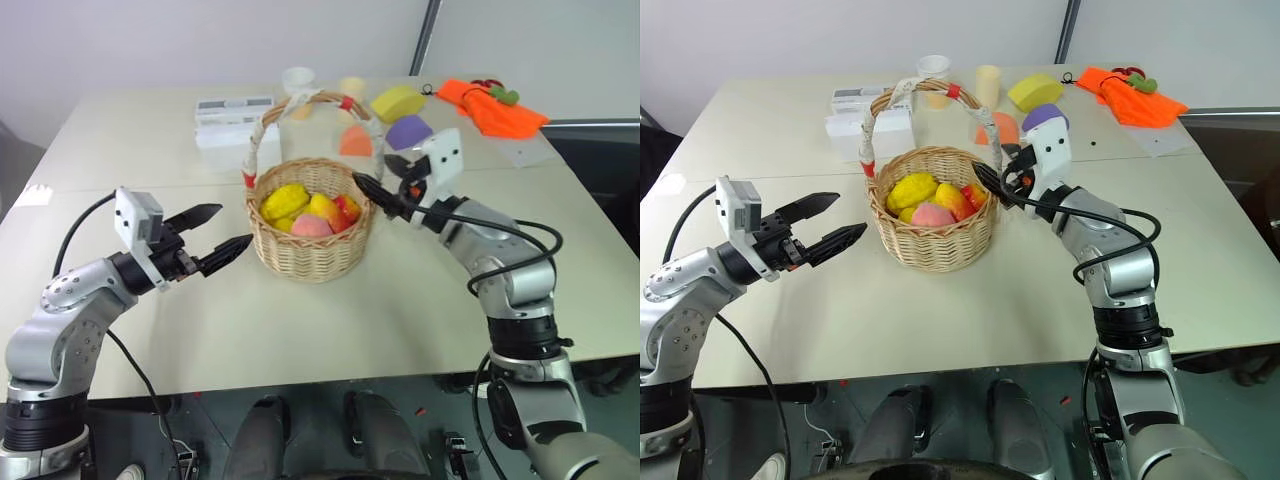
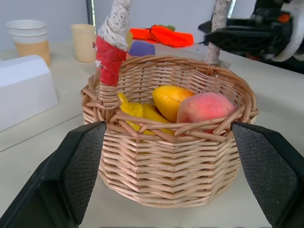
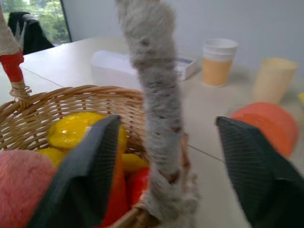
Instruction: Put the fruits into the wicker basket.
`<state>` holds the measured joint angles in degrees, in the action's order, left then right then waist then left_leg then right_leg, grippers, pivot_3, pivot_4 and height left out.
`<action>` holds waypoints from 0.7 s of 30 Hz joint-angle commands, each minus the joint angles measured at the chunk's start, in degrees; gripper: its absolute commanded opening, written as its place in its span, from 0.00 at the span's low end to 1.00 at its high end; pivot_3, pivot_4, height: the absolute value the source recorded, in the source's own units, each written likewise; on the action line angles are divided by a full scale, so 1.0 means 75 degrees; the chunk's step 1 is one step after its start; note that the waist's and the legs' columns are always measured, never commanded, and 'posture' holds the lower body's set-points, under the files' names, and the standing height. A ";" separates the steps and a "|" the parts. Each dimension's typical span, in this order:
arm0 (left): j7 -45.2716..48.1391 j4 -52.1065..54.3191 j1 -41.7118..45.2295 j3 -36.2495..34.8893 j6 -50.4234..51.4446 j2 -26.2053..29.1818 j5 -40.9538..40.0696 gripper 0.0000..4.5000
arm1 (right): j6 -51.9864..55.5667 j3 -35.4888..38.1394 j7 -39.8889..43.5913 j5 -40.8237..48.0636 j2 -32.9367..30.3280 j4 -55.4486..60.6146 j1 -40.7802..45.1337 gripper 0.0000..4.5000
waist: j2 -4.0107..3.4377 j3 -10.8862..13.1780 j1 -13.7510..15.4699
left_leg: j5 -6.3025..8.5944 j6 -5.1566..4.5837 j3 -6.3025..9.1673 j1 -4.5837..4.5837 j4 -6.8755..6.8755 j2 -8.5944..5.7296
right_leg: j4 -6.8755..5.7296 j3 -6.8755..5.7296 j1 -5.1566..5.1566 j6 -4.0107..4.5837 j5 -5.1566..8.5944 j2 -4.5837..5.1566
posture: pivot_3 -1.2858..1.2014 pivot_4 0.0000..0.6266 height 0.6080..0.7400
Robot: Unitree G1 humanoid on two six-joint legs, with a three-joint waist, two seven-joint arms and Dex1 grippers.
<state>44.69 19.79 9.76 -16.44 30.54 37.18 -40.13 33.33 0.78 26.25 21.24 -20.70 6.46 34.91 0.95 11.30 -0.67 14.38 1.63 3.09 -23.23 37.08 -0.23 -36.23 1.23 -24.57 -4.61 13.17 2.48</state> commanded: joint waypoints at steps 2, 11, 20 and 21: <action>-0.0076 0.0352 -0.0064 -0.0113 -0.0147 -0.0027 -0.0067 1.00 | 0.0028 0.0550 -0.0112 0.0365 0.0076 0.0385 0.0162 0.15 | 0.0000 0.0000 0.0000 | 0.0000 0.0000 -0.0001 -0.0003 0.0001 -0.0002 | 0.0001 0.0001 0.0000 0.0000 0.0000 0.0008 | 0.52 0.24 1.00; -0.0210 0.0441 0.0078 0.0154 -0.0153 -0.0287 -0.0059 1.00 | -0.0615 0.2397 -0.1634 -0.0556 -0.1339 -0.0782 0.0507 0.01 | -0.0002 0.0001 -0.0009 | 0.0000 0.0000 -0.0012 -0.0005 0.0006 -0.0010 | 0.0005 0.0003 0.0000 0.0001 0.0000 0.0013 | 0.52 0.24 1.00; -0.0258 0.0593 0.0579 0.0755 -0.0171 -0.0897 -0.0136 1.00 | -0.2354 0.2885 -0.2068 -0.1134 -0.1983 -0.3792 0.0992 0.21 | -0.0005 0.0000 -0.0140 | 0.0000 -0.0002 -0.0038 0.0012 -0.0003 -0.0009 | 0.0002 0.0023 0.0001 -0.0002 -0.0002 -0.0007 | 0.52 0.24 1.00; -0.0283 0.0605 0.0604 0.0781 -0.0155 -0.0934 -0.0143 1.00 | -0.2439 0.2896 -0.2020 -0.1106 -0.1993 -0.3909 0.0998 0.30 | -0.0009 -0.0001 -0.0159 | 0.0000 -0.0003 -0.0038 0.0015 -0.0005 -0.0006 | -0.0001 0.0024 0.0001 -0.0003 -0.0002 -0.0011 | 0.52 0.24 1.00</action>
<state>43.03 22.48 13.82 -10.20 30.43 30.23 -40.55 17.72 21.22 10.55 12.40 -34.78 -23.60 39.93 0.88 11.29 -1.86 14.38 1.61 2.81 -23.10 37.02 -0.27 -36.28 1.41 -24.56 -4.63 13.15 2.40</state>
